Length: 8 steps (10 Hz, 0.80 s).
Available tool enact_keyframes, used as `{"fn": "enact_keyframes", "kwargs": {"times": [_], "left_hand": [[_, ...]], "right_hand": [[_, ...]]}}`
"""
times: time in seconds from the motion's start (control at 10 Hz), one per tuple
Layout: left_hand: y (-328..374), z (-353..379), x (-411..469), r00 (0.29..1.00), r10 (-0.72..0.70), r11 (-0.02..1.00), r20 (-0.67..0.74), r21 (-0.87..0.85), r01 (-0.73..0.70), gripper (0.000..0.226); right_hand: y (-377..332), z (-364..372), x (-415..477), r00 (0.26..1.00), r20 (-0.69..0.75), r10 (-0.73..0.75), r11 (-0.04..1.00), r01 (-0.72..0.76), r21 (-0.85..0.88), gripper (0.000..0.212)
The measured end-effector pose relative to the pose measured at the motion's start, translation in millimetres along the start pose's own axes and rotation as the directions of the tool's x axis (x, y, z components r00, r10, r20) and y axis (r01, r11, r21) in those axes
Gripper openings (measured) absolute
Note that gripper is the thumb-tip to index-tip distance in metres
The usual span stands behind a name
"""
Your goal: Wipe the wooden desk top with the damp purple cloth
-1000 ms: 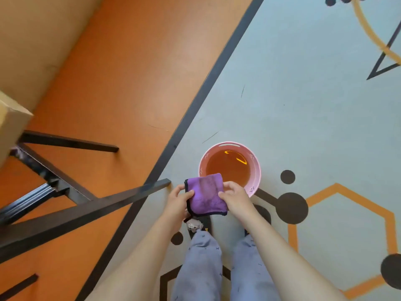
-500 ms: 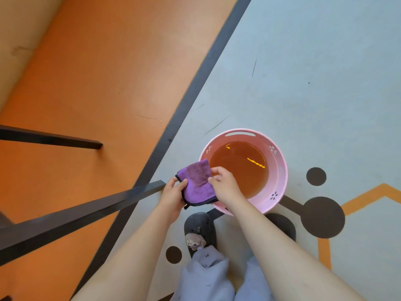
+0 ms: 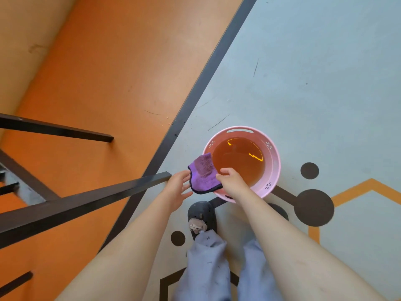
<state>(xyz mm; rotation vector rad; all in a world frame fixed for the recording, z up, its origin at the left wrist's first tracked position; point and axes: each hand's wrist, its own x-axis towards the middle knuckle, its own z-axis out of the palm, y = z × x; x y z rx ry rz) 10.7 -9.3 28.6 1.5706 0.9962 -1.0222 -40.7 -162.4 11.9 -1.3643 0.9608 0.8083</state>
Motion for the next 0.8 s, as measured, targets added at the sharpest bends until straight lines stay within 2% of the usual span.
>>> {"fn": "enact_keyframes", "kwargs": {"times": [0.1, 0.2, 0.3, 0.5, 0.6, 0.7, 0.8], "left_hand": [[-1.6, 5.7, -14.1, 1.000, -0.026, 1.000, 0.017, 0.014, 0.026, 0.012], [-3.0, 13.1, -3.7, 1.000, -0.021, 1.000, 0.003, 0.019, 0.021, 0.008], [-12.6, 15.7, 14.2, 0.999, -0.030, 0.999, -0.029, 0.017, 0.031, 0.045], [-23.1, 15.8, 41.4, 0.995, 0.020, 0.999, -0.097, 0.036, -0.016, 0.036], [-22.2, 18.5, 48.5, 0.999, 0.023, 1.000, -0.037, 0.008, -0.023, 0.029], [-24.0, 17.4, 44.7, 1.000, 0.010, 0.996, -0.008, 0.089, -0.009, 0.024], [-21.7, 13.3, 36.4, 0.999, 0.012, 0.992, -0.048, 0.124, -0.006, 0.031]], "right_hand": [[2.3, 3.7, -11.4, 0.999, 0.028, 0.042, 0.997, -0.044, 0.067, 0.038], [2.5, 3.1, -3.2, 0.993, -0.110, -0.037, 0.998, 0.041, 0.038, 0.030], [5.2, 1.4, 4.0, 0.982, -0.160, -0.101, 0.994, 0.106, 0.027, 0.027], [16.7, 6.6, 29.6, 0.961, -0.193, -0.197, 0.980, 0.189, -0.057, 0.030], [18.8, 9.3, 42.4, 0.969, -0.155, -0.194, 0.980, 0.186, -0.068, 0.027], [17.1, 7.8, 39.8, 0.992, 0.027, -0.122, 0.991, 0.123, -0.050, 0.031], [15.9, 0.5, 31.5, 0.994, 0.056, -0.096, 0.993, 0.099, -0.057, 0.038]]}}
